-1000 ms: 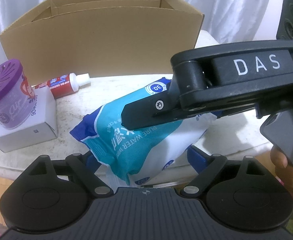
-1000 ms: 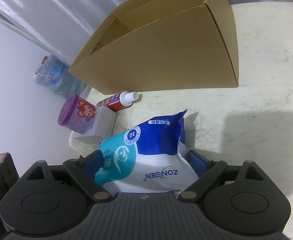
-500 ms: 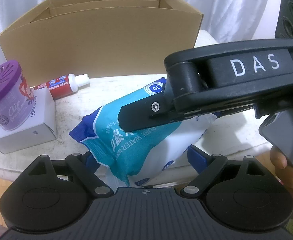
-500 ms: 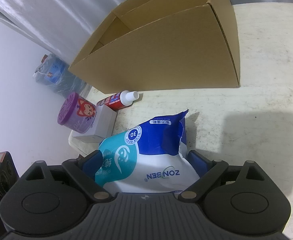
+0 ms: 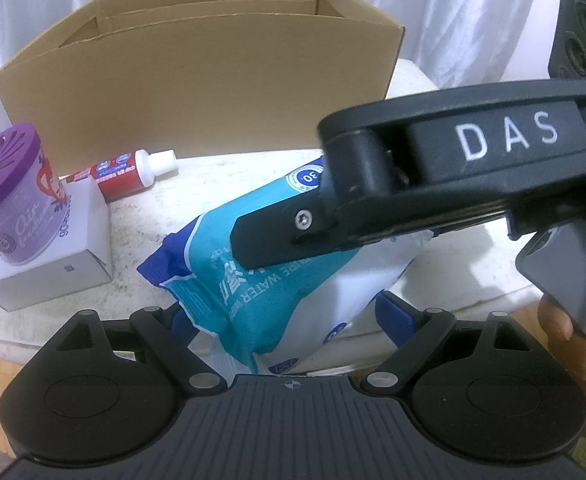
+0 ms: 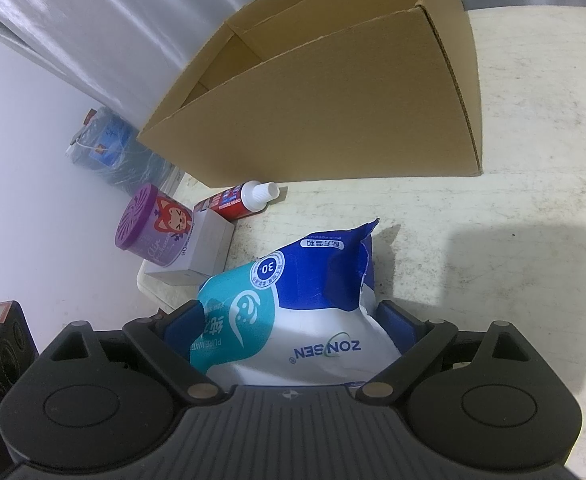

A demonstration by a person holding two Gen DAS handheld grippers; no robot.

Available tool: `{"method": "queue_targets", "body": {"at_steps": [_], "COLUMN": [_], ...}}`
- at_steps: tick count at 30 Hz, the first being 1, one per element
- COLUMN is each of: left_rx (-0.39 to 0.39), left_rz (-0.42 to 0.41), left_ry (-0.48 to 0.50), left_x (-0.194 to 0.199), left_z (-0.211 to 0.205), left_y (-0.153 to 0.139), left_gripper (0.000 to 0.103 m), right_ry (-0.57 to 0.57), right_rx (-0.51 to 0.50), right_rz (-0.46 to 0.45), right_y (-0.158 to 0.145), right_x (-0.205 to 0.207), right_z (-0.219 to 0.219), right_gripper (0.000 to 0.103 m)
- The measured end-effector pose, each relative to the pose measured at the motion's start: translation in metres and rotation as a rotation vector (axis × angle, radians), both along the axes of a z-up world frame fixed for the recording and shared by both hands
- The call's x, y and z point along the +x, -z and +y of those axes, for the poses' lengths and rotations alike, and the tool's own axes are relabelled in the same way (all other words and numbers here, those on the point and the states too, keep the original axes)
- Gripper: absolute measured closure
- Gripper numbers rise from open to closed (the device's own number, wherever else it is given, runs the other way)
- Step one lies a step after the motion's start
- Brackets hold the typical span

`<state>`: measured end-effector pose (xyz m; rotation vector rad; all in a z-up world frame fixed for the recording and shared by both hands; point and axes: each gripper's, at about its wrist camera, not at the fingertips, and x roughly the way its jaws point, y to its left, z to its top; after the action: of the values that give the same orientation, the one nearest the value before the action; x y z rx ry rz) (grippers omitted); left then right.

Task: Organize objects
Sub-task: 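Hold the wipes pack in the right gripper, adjusting the grip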

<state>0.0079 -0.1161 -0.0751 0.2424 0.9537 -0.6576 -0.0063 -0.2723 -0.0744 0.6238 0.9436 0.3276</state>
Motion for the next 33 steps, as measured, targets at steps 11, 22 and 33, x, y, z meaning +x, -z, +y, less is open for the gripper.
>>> {"method": "queue_targets", "body": {"at_steps": [11, 22, 33], "left_rx": [-0.023, -0.02, -0.019], "left_rz": [0.023, 0.027, 0.021], "left_ry": [-0.011, -0.011, -0.01], "left_x": [0.007, 0.007, 0.004], "left_z": [0.008, 0.007, 0.009], "left_y": [-0.005, -0.008, -0.015], "left_gripper": [0.016, 0.017, 0.017], "right_ry": [-0.017, -0.01, -0.013], "right_rx": [-0.071, -0.076, -0.078], "right_rz": [-0.02, -0.023, -0.036], "right_y": [-0.01, -0.012, -0.016], "right_x": [-0.002, -0.004, -0.006], "right_z": [0.011, 0.01, 0.011], "right_gripper": [0.007, 0.007, 0.007]}}
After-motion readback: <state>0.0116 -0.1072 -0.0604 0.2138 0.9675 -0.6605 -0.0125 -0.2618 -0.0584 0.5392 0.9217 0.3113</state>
